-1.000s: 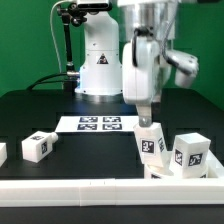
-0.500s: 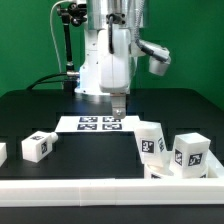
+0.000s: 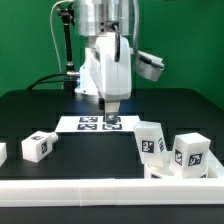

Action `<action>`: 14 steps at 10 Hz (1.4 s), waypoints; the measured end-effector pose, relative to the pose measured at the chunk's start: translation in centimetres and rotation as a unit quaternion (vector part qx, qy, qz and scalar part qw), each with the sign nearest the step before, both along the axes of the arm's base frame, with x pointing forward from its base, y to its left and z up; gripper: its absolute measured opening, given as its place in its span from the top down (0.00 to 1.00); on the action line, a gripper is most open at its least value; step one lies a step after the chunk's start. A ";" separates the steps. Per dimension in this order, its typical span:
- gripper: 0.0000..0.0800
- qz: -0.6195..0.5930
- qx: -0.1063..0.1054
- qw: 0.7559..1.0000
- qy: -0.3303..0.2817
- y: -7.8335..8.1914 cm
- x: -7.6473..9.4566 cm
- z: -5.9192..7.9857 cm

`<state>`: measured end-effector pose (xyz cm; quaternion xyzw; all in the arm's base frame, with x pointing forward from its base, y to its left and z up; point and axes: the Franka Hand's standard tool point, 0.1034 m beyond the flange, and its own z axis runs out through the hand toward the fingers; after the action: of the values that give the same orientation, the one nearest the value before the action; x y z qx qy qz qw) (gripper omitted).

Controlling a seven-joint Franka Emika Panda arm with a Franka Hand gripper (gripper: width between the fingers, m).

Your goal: Assemble stool

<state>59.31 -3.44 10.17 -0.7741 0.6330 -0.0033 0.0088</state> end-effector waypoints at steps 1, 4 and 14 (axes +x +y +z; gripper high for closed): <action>0.19 0.046 -0.004 0.999 -0.006 -0.3 0.1 0.0; 0.19 0.127 -0.006 0.992 -0.006 -0.3 0.1 0.0; 0.19 0.496 -0.077 0.865 -0.010 -7.3 -3.2 -2.0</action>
Offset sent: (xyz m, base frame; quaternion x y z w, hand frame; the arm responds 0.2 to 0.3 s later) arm 0.0000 0.0000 0.0000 0.0000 0.0000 -0.1938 0.9810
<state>56.11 -10.78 8.21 -0.9841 0.1631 -0.0550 -0.0438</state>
